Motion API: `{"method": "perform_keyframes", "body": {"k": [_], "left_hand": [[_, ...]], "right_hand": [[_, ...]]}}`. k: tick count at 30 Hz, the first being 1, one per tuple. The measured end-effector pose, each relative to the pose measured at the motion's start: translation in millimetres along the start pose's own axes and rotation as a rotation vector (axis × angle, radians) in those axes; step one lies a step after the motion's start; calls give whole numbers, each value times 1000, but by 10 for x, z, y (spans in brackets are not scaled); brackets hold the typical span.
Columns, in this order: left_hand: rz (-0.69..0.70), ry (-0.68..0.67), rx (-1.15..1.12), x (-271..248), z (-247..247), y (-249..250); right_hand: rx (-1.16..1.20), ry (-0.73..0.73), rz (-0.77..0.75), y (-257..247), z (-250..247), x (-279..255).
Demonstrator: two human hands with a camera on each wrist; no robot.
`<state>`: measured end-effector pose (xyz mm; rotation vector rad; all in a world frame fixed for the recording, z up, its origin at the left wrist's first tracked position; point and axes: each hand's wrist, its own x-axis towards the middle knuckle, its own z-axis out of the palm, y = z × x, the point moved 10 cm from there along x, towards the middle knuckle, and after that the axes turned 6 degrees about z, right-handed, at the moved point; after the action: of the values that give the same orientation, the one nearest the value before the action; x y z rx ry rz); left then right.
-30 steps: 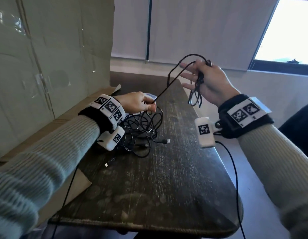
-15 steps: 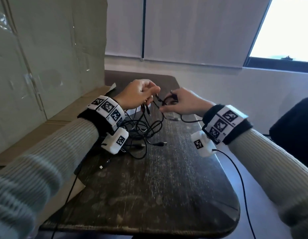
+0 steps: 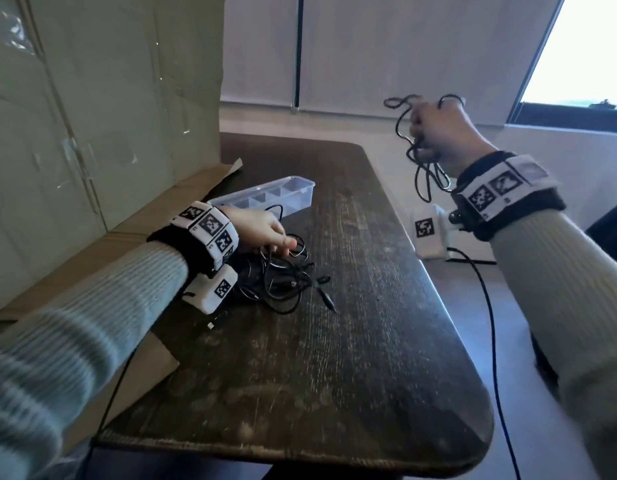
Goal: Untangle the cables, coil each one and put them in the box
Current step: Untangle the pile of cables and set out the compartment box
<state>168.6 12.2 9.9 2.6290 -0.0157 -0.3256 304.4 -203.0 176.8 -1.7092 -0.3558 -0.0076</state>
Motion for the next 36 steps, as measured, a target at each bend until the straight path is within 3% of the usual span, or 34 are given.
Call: {"method": "perform_keyframes", "body": {"k": [2, 5, 7, 11, 13, 16, 18, 26, 30, 33, 36], "left_hand": [[-48, -99, 129, -33, 119, -27], [-87, -177, 227, -95, 175, -24], [-109, -218, 214, -151, 186, -29], [-122, -261, 47, -202, 201, -40], [-120, -243, 16, -187, 176, -34], [-110, -257, 8, -162, 187, -27], [-112, -262, -19, -154, 191, -25], [-104, -258, -63, -144, 176, 18], [-82, -231, -22, -134, 156, 80], [-69, -227, -13, -170, 127, 110], [-10, -229, 44, -247, 45, 148]], "right_hand": [[-317, -125, 105, 299, 233, 101], [-891, -435, 197, 850, 636, 65], [-1106, -425, 153, 979, 775, 169], [-991, -235, 34, 806, 927, 337], [-1030, -321, 26, 898, 1072, 318], [-1128, -498, 155, 1313, 1207, 234], [-1258, -576, 135, 1426, 1244, 142], [-1286, -476, 28, 1280, 1089, 310], [-1473, -612, 122, 1511, 1168, 47], [-1312, -732, 215, 1672, 1289, -59], [-1241, -730, 104, 1471, 1380, 7]]}}
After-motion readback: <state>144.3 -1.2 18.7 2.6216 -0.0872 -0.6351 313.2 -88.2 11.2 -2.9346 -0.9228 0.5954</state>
